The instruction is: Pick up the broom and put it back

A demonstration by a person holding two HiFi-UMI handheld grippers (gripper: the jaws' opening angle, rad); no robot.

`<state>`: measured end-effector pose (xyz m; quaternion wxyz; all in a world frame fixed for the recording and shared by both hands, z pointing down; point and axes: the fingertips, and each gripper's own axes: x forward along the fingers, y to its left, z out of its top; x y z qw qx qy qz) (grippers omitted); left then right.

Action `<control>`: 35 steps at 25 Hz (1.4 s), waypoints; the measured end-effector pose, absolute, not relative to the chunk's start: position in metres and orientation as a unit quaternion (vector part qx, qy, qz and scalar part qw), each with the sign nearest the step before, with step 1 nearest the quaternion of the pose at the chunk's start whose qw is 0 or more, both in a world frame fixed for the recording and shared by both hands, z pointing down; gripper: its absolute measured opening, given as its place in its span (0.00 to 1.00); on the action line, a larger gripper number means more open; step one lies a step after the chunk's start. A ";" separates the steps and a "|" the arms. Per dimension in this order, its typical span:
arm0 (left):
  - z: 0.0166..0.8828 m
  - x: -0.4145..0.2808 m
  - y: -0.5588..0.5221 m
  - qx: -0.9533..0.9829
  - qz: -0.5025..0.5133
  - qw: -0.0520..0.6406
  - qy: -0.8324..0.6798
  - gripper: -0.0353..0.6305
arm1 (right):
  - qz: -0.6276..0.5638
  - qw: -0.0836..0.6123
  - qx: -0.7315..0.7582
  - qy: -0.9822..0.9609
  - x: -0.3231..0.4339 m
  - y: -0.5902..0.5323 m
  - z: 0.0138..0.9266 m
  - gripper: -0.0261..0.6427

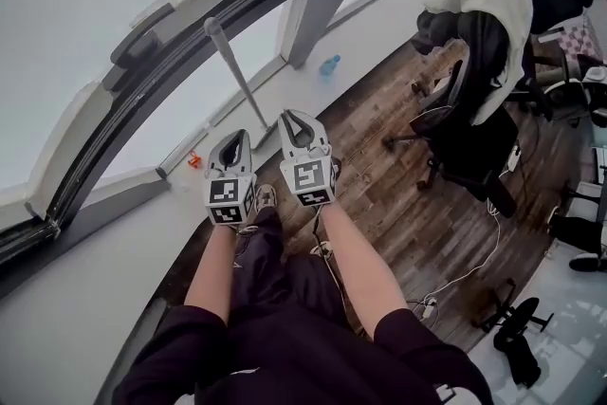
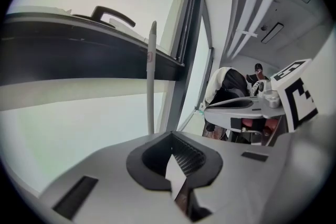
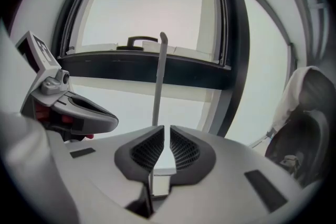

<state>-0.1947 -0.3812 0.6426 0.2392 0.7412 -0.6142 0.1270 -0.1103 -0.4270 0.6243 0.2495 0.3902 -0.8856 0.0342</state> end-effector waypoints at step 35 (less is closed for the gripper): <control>0.391 0.197 -0.246 0.924 0.021 0.089 -0.372 0.05 | -0.083 0.132 0.638 -0.754 0.269 -0.205 0.364 0.07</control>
